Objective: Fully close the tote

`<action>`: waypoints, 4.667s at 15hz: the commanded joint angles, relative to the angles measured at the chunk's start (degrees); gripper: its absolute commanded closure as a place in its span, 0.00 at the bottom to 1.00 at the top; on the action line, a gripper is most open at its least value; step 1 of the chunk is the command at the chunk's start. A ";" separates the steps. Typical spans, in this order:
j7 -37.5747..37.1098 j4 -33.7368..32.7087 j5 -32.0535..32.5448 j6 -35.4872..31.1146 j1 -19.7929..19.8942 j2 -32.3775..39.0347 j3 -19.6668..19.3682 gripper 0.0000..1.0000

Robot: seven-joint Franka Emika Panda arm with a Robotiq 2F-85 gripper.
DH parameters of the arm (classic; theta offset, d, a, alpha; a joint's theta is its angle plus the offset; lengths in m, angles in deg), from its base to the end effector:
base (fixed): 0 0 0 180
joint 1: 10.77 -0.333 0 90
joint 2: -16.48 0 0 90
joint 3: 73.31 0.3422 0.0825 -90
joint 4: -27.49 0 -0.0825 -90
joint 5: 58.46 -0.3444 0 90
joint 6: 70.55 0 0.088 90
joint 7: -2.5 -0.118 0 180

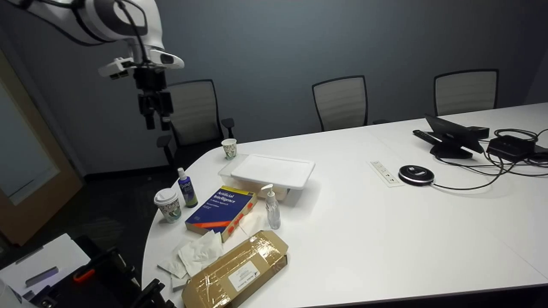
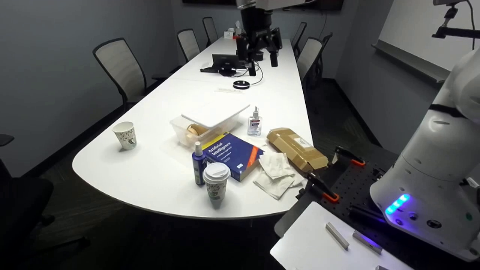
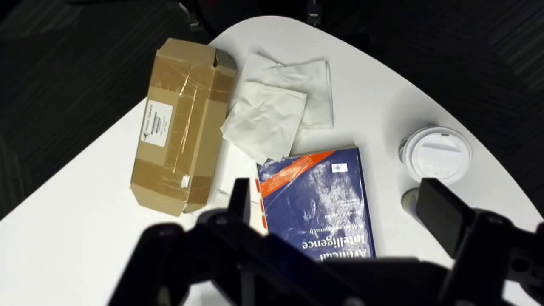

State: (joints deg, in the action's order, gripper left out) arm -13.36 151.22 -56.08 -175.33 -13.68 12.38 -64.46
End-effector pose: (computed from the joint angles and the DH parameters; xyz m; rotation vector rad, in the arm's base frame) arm 0.4440 0.0896 0.4448 3.0085 -0.0866 -0.3645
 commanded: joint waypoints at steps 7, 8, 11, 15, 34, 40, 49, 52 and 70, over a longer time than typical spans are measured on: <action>14.35 -25.88 1.71 0.31 -0.74 29.00 -3.90 0.00; 15.62 -27.81 1.84 -0.06 -0.83 31.04 -3.89 0.00; 19.82 -32.75 2.12 -1.23 -0.70 36.22 -3.90 0.00; 24.13 -36.79 2.81 -5.16 -0.37 41.56 -4.12 0.00; 20.13 -46.19 4.49 -15.70 -4.04 53.62 -6.13 0.00; 21.25 -54.20 3.96 -18.21 -3.49 60.95 -6.55 0.00; 21.87 -64.29 3.85 -17.92 -4.87 70.18 -6.21 0.00; 21.72 -66.45 3.58 -17.57 -5.47 72.28 -6.01 0.00; 27.80 -78.52 -1.16 -9.26 -5.41 79.40 -0.34 0.00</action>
State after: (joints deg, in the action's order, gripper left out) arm 11.99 77.53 -55.69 -187.61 -18.83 88.90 -65.70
